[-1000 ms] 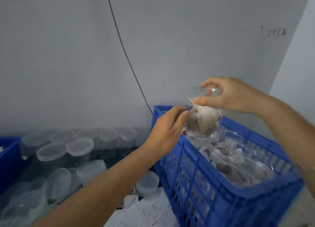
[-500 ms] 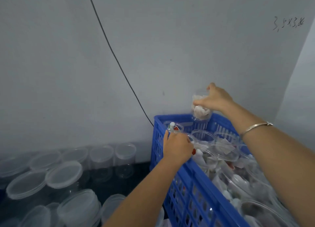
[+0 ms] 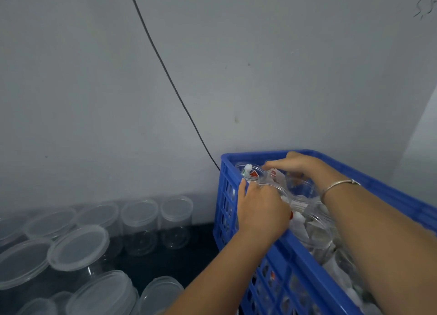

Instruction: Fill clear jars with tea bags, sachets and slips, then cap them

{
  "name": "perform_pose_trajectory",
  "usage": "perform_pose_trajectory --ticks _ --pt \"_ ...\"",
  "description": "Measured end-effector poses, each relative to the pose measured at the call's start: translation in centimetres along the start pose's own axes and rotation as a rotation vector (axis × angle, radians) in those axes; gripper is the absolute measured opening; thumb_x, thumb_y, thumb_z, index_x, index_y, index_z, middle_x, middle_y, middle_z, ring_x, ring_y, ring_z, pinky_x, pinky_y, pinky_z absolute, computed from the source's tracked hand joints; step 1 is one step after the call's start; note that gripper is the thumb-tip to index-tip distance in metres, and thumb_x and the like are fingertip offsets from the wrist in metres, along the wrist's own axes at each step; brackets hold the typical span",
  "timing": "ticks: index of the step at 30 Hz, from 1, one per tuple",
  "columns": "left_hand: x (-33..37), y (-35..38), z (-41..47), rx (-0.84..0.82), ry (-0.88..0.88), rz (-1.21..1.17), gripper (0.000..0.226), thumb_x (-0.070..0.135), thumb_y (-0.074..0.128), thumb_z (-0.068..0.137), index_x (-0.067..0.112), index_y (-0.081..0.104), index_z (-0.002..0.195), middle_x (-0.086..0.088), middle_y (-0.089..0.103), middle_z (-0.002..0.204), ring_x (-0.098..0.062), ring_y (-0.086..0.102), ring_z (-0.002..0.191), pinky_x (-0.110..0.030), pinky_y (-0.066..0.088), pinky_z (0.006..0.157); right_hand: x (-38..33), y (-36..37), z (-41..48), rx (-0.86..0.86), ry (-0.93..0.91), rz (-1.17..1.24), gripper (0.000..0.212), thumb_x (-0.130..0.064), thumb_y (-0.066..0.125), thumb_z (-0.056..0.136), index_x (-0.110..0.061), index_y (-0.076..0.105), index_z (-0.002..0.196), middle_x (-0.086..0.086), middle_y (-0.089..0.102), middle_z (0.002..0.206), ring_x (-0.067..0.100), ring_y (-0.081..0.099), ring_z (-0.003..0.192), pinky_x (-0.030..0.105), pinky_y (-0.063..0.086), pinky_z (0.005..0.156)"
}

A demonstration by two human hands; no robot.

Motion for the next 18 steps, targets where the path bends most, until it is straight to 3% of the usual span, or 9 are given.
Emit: perform_pose_trajectory --ticks 3,5,6,8,11,15,17,18 --pt "0.1 -0.1 -0.1 -0.011 0.000 0.014 0.023 0.025 0.049 0.094 0.015 0.066 0.082 -0.002 0.066 0.098 -0.014 0.047 0.114 -0.032 -0.006 0.121 -0.2 -0.5 -0.4 -0.103 0.012 -0.055 0.075 -0.077 0.063 0.077 -0.011 0.051 0.111 0.012 0.067 0.098 0.029 0.067 0.085 0.038 0.053 0.072" --pt "0.2 -0.2 -0.1 -0.015 0.009 0.017 0.022 0.022 0.048 0.093 0.015 0.063 0.079 -0.002 0.064 0.096 -0.015 0.047 0.113 -0.032 -0.006 0.121 -0.5 -0.9 -0.7 -0.110 0.022 -0.056 0.058 -0.068 0.047 0.094 -0.013 0.048 0.114 0.017 0.067 0.112 0.035 0.066 0.097 0.044 0.053 0.087" --pt "0.2 -0.4 -0.2 -0.016 0.005 0.013 0.022 0.020 0.047 0.093 0.014 0.061 0.077 -0.003 0.063 0.093 -0.015 0.047 0.113 -0.032 -0.006 0.121 -0.5 -1.0 -0.8 -0.098 0.028 -0.066 0.044 -0.053 0.043 0.103 -0.010 0.049 0.111 0.019 0.067 0.112 0.037 0.067 0.100 0.044 0.054 0.088" --pt "0.2 -0.5 -0.5 -0.013 0.014 0.007 0.024 0.019 0.046 0.092 0.015 0.057 0.071 -0.001 0.057 0.087 -0.016 0.047 0.111 -0.031 -0.006 0.121 -0.6 -1.1 -0.7 -0.061 0.033 -0.149 0.021 -0.016 0.049 0.104 -0.001 0.056 0.092 0.017 0.069 0.089 0.034 0.069 0.087 0.036 0.055 0.069" --pt "0.1 -0.7 -0.5 -0.011 0.012 -0.020 0.027 0.019 0.046 0.092 0.016 0.051 0.066 0.000 0.055 0.083 -0.017 0.047 0.110 -0.032 -0.006 0.121 -0.8 -0.6 -1.0 -0.013 0.028 -0.247 0.023 -0.002 0.053 0.097 -0.005 0.053 0.074 0.013 0.061 0.071 0.024 0.059 0.057 0.027 0.043 0.047" --pt "0.2 -0.8 -0.5 -0.077 0.022 0.020 0.028 0.019 0.044 0.094 0.014 0.050 0.067 -0.008 0.063 0.098 -0.022 0.047 0.115 -0.037 -0.007 0.121 -1.3 -0.9 -2.0 0.036 -0.005 -0.304 0.021 -0.003 0.051 0.098 -0.004 0.050 0.077 0.016 0.055 0.098 0.028 0.055 0.081 0.033 0.044 0.069" --pt "0.3 -1.4 -0.7 -0.152 0.028 -0.016 0.029 0.022 0.044 0.096 0.008 0.062 0.078 -0.009 0.063 0.101 -0.023 0.046 0.117 -0.041 -0.004 0.120 -1.7 -1.9 -3.5 0.129 -0.018 -0.288 0.008 -0.005 0.050 0.098 0.002 0.055 0.096 0.020 0.055 0.104 0.030 0.057 0.083 0.032 0.042 0.071" --pt "0.1 -1.7 -0.6 -0.193 0.009 -0.123 0.030 0.024 0.046 0.097 0.004 0.066 0.086 -0.008 0.061 0.100 -0.023 0.046 0.115 -0.041 0.006 0.119 -2.1 -2.8 -4.2 0.195 -0.036 -0.248 0.020 -0.007 0.050 0.097 0.004 0.054 0.115 0.022 0.057 0.110 0.032 0.059 0.091 0.031 0.042 0.073"
Point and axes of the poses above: each hand's wrist, its own z-axis towards the middle knuckle, its own y-axis out of the palm, x = y × z, the point moved 2 cm from there along z, towards the middle knuckle
